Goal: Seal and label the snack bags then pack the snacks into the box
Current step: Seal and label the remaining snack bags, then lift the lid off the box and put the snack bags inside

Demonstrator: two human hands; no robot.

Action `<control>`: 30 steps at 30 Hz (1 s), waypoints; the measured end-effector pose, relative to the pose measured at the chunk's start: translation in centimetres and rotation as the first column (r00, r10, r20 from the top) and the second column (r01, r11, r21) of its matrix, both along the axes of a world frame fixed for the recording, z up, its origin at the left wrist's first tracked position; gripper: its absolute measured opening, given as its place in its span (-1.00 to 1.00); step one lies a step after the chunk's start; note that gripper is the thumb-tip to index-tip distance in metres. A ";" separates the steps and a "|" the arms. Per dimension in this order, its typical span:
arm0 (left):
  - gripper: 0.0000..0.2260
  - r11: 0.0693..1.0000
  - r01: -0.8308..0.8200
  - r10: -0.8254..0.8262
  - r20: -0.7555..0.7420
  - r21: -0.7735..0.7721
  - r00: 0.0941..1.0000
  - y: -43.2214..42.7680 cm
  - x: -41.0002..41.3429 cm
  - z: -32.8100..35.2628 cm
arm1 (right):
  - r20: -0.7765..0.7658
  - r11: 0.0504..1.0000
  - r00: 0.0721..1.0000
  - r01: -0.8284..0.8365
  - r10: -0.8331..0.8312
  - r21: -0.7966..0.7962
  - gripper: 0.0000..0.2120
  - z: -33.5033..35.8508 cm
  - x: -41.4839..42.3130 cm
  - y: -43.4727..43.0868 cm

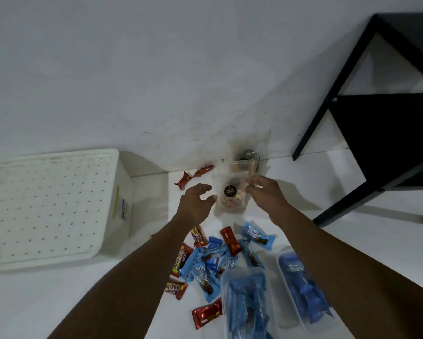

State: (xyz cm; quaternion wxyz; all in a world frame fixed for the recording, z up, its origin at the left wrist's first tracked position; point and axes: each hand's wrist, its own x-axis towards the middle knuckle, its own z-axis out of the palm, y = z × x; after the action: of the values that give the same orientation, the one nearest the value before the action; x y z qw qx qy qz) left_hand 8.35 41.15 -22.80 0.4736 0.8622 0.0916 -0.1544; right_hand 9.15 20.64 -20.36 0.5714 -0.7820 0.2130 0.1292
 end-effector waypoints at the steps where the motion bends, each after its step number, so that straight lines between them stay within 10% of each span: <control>1: -0.66 1.000 0.005 -0.005 0.004 -0.003 1.000 0.6 -0.6 0.7 | -0.001 1.000 1.000 0.012 -0.012 0.004 -0.83 0.8 -0.3 0.4; 30: -0.55 0.924 -0.357 0.324 0.210 0.139 0.922 28.8 -25.3 13.9 | 0.211 0.820 0.796 -0.518 0.567 -0.244 -0.63 10.1 -16.2 28.1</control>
State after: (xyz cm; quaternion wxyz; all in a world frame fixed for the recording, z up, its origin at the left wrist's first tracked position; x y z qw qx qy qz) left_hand -16.94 69.98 -8.94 0.4223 0.8816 0.2098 0.0189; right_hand -7.08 48.78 -10.21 0.4633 -0.8669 -0.0916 0.1594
